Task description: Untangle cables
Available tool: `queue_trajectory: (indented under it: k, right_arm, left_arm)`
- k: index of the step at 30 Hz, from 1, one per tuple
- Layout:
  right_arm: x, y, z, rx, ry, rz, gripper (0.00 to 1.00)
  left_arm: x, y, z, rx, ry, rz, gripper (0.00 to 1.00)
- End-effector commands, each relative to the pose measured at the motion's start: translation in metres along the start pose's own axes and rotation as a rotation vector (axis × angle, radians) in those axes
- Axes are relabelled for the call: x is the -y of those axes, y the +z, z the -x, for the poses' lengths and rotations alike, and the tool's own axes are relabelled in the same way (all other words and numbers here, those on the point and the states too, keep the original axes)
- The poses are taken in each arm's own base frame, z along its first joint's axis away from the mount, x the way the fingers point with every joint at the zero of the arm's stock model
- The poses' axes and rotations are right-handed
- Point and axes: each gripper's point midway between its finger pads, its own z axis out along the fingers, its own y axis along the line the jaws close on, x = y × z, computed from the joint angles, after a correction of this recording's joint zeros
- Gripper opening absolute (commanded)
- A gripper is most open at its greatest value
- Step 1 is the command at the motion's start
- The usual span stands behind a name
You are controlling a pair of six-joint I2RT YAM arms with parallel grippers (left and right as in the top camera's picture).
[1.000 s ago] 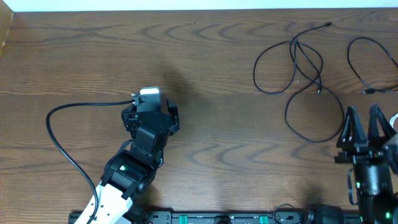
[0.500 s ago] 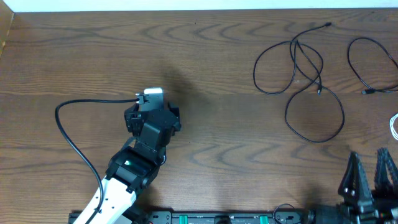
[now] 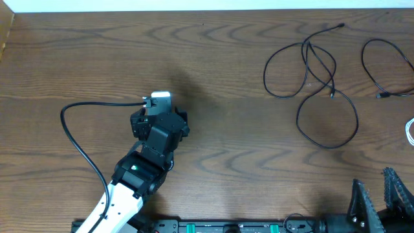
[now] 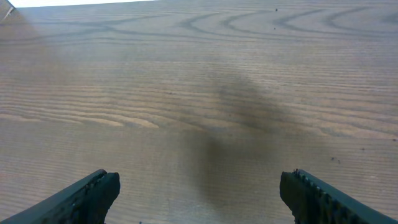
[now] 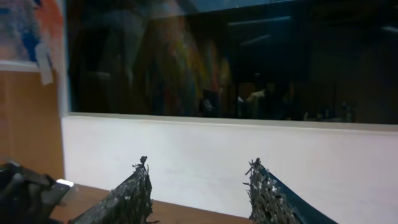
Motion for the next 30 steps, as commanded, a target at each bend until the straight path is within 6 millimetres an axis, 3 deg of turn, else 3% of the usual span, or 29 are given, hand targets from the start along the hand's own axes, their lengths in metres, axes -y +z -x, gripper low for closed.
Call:
queue_trajectory:
  k: [1,9,11,15,30]
  right_arm:
    - [-0.0046,-0.0033,0.0046,0.013,0.0,0.029,0.51]
    - [-0.0062,-0.004,0.0078,0.024,0.0,0.039,0.61]
    - [-0.0067,-0.0044,0.0106,0.034,-0.004,0.041,0.69]
    - [-0.0068,-0.0048,0.0118,0.037,-0.005,0.039,0.99]
    - [-0.004,-0.004,0.0125,0.041,-0.018,0.009,0.99]
  left_arm:
    - [-0.0046,0.0009,0.0005,0.002,0.008,0.027,0.89]
    - [-0.0046,0.0009,0.0005,0.002,0.008,0.027,0.89]
    - [-0.0046,0.0009,0.0005,0.002,0.008,0.027,0.9]
    - [-0.0046,0.0009,0.0005,0.002,0.008,0.027,0.89]
    - [-0.0046,0.0009,0.0005,0.002,0.008,0.027,0.9]
